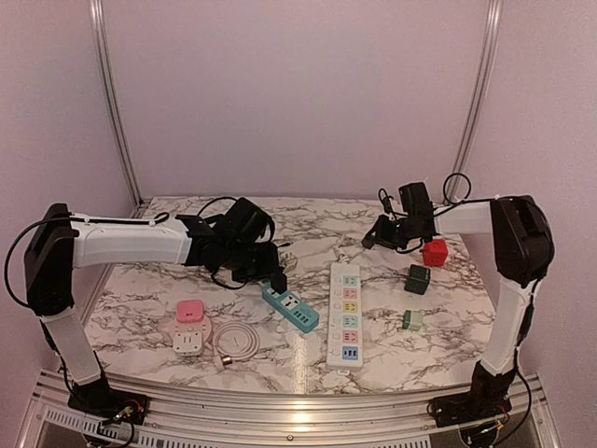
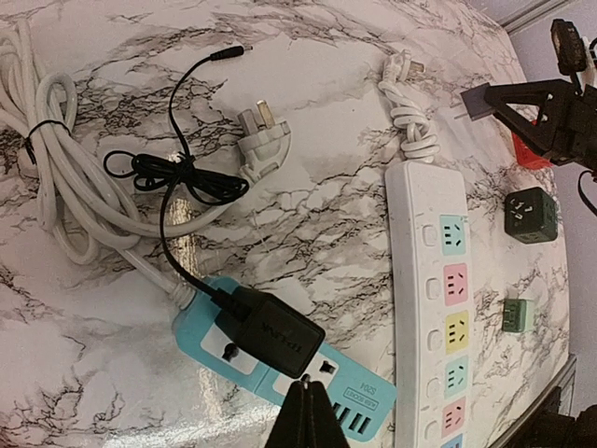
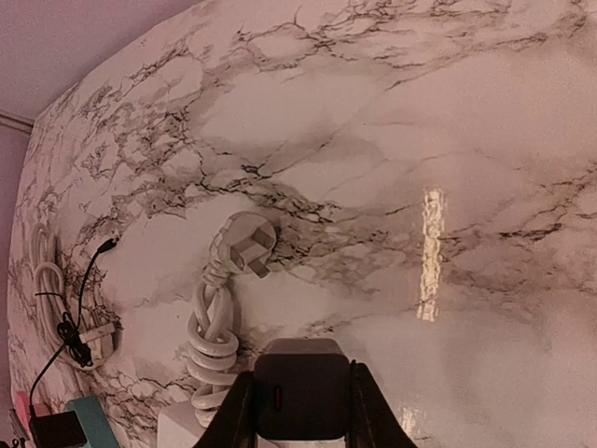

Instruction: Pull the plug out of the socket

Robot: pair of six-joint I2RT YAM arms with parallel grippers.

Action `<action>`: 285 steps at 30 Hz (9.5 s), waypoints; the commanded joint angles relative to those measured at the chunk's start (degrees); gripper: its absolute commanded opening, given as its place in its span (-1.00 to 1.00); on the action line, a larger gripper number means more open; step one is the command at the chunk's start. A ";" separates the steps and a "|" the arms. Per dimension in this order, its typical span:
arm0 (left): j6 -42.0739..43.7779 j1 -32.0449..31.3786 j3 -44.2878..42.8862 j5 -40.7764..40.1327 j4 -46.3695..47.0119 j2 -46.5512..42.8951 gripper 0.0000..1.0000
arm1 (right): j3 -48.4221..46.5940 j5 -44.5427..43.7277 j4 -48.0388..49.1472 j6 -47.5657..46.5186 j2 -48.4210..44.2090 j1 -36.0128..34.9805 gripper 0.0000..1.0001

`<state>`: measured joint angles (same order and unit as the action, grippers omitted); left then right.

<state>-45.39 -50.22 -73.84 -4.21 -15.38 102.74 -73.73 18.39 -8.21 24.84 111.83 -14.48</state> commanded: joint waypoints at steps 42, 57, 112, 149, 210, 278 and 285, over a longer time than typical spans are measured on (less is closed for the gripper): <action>0.00 0.65 6.62 -1.71 -1.53 -6.58 -1.00 | 4.22 -6.02 -1.92 -2.49 -5.15 -1.04 0.01; -0.61 4.22 15.50 -0.46 2.62 -10.77 -1.00 | -2.43 -21.99 -8.22 -13.04 -8.52 -24.05 0.10; -4.01 5.68 19.09 8.78 17.51 -4.85 -1.00 | -19.14 -26.96 -14.04 -13.46 8.13 -40.10 -0.84; -7.07 2.60 17.52 11.96 27.56 3.71 -1.00 | -23.48 -32.88 -16.08 5.40 10.92 -41.32 -1.00; -0.93 2.43 10.05 7.19 10.39 -1.36 -1.00 | -23.85 -16.06 -7.92 -4.33 -2.31 -26.49 -0.88; -8.65 12.42 34.77 -18.39 -12.97 -38.79 -1.00 | -28.74 3.39 6.35 9.78 26.99 -12.94 -0.48; -11.95 14.79 40.76 -19.02 -13.53 -42.21 -1.00 | -29.19 2.90 4.82 8.81 26.99 -12.94 -0.15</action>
<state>-54.74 -36.67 -35.88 -21.61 -26.02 63.26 -102.45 22.33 -2.17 34.89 137.73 -27.20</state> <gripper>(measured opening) 0.004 0.380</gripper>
